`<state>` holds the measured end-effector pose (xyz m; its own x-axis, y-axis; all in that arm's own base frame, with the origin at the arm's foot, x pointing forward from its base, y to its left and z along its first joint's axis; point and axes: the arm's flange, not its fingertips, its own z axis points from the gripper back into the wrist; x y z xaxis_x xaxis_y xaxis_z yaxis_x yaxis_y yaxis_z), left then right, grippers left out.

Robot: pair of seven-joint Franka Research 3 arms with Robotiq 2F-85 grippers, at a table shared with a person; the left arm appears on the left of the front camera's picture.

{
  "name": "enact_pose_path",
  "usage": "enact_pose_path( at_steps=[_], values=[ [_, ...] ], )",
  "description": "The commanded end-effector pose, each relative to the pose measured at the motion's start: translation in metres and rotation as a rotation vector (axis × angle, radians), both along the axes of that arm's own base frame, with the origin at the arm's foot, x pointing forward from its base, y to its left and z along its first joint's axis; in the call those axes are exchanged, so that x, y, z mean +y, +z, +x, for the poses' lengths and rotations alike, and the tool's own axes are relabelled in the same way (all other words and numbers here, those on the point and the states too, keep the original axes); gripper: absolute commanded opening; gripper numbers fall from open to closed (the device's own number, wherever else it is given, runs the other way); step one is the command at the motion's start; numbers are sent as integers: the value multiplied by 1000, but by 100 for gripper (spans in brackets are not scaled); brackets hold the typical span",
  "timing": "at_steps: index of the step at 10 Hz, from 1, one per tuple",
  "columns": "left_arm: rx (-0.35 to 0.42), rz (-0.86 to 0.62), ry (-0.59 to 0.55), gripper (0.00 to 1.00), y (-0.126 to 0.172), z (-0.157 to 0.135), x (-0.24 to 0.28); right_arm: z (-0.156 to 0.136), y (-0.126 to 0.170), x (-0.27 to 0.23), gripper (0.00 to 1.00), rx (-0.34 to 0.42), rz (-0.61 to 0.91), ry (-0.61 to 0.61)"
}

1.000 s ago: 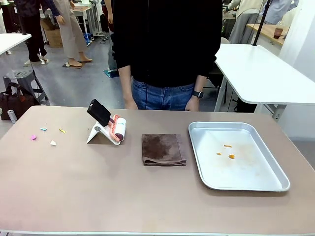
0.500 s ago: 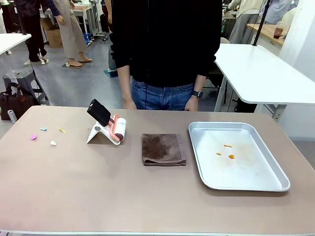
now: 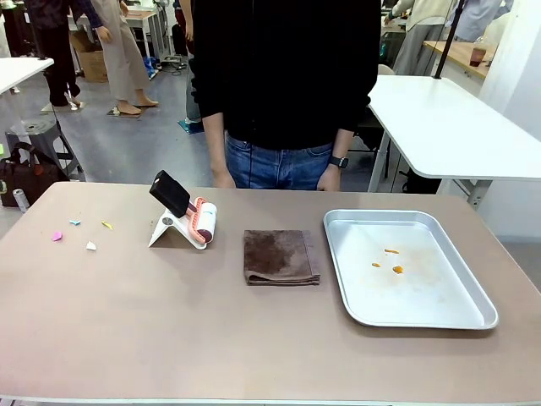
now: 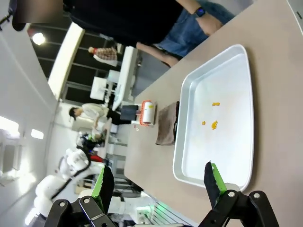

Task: Clean the surface of the table.
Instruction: Hold the Lint Roller with your left hand and the towel with your right hand.

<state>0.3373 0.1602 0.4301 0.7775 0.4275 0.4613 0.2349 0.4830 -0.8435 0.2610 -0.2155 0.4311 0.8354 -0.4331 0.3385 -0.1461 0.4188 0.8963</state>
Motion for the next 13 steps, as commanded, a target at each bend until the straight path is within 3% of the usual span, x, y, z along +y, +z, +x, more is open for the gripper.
enact_pose_path(
  at_steps=[1, 3, 5, 8, 10, 13],
  values=[
    [34, 129, -36, 100, 33, 14, -33, 3, 27, 86, 100, -62, -193, 36],
    [67, 270, -134, 100, 63, 54, -76, 35, 58, 164, 100, -96, -397, 186],
    [120, 381, -221, 100, 71, 88, -110, 68, 72, 233, 100, -85, -565, 335],
    [127, 498, -386, 100, 69, 125, -139, 122, 59, 335, 100, -42, -739, 582],
    [165, 575, -444, 100, 63, 145, -160, 151, 39, 385, 100, -24, -796, 673],
    [168, 649, -436, 100, 51, 150, -196, 174, 1, 434, 100, 17, -900, 546]
  ],
)
